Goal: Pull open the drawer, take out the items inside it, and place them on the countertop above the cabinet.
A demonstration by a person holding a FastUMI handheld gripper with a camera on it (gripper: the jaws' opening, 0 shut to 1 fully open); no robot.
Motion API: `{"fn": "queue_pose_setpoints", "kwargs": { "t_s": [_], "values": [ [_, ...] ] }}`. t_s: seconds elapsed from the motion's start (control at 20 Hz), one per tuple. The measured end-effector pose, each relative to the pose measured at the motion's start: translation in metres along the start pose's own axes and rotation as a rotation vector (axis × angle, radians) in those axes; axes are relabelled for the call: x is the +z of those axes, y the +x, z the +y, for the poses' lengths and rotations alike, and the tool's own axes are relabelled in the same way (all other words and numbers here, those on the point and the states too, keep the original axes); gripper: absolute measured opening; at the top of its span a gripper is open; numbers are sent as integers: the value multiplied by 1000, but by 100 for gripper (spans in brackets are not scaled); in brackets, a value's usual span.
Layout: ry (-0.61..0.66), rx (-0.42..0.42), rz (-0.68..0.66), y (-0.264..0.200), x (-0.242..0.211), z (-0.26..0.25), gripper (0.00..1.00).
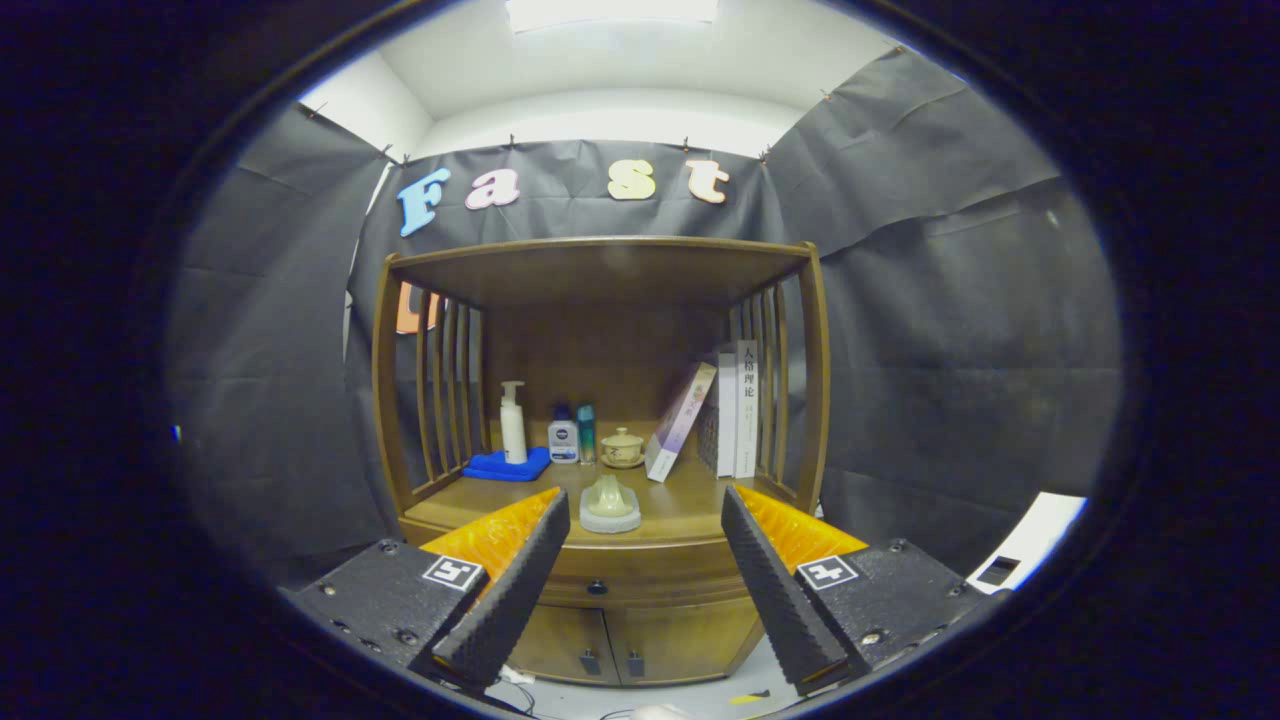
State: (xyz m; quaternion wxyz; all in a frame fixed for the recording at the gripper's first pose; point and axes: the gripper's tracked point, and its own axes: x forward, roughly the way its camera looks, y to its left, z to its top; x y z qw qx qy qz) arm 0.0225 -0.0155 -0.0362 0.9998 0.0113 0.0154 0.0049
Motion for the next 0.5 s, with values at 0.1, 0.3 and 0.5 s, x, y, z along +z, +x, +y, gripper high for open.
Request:
{"fn": "queue_pose_setpoints", "kwargs": {
  "t_s": [0.1,0.3,0.5],
  "values": [
    [0,2,3,-1,1,1,99],
    [4,13,13,-1,-2,4,99],
    [0,12,13,-2,0,2,99]
  ]
}}
